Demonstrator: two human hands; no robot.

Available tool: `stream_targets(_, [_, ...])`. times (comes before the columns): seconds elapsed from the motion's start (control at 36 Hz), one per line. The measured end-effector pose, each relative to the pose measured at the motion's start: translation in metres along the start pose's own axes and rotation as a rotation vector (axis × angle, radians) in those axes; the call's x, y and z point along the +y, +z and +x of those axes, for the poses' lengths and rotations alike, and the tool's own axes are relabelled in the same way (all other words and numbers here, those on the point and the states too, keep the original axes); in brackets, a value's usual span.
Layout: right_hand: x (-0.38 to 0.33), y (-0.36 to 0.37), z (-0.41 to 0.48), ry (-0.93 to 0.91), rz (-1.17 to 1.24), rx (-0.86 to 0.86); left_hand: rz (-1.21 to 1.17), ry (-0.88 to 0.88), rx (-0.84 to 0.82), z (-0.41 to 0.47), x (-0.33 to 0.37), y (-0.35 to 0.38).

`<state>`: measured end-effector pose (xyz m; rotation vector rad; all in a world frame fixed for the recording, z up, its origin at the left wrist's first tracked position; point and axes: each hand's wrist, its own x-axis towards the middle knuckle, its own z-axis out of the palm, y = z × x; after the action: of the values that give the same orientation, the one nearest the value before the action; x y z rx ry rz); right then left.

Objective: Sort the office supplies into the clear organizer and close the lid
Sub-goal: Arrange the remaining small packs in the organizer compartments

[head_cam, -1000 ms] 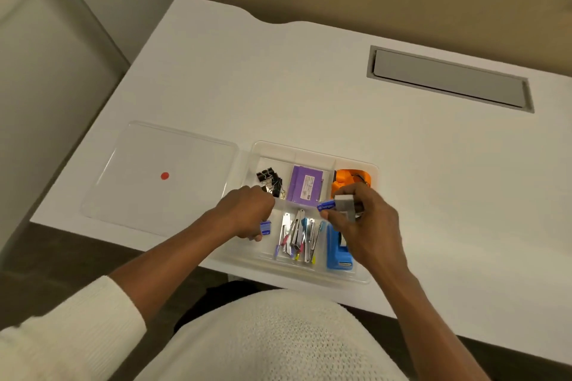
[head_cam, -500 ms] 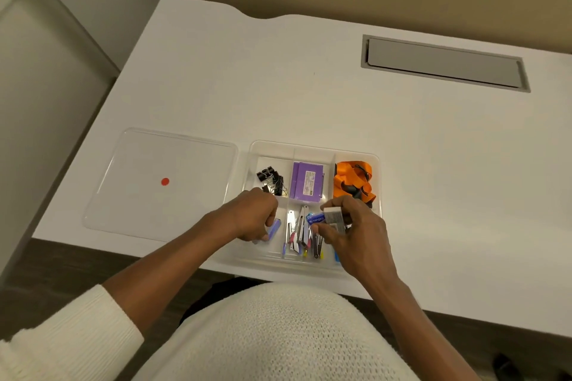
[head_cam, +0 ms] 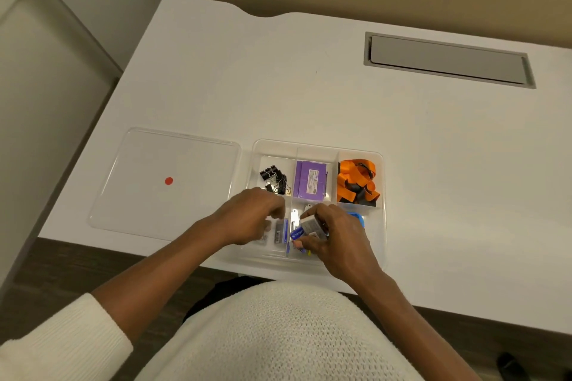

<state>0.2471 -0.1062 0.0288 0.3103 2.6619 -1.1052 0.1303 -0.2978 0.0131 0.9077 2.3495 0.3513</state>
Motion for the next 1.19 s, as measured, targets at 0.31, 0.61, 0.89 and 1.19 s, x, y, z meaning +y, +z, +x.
stream_targets(0.31, [-0.021, 0.029, 0.033, -0.119, -0.081, -0.117, -0.262, -0.516, 0.466, -0.029, -0.037, 0.013])
stream_targets(0.61, [-0.035, 0.052, 0.058, -0.150, -0.148, -0.059, -0.625, -0.593, 0.375, -0.036, -0.044, 0.032])
stream_targets(0.89, [-0.049, 0.072, 0.053, -0.037, -0.148, 0.017, -0.697, -0.615, 0.378, -0.041, -0.044, 0.034])
stream_targets(1.19, [-0.045, 0.053, 0.027, -0.069, -0.402, 0.021, -0.715, -0.625, 0.369, -0.042, -0.052, 0.036])
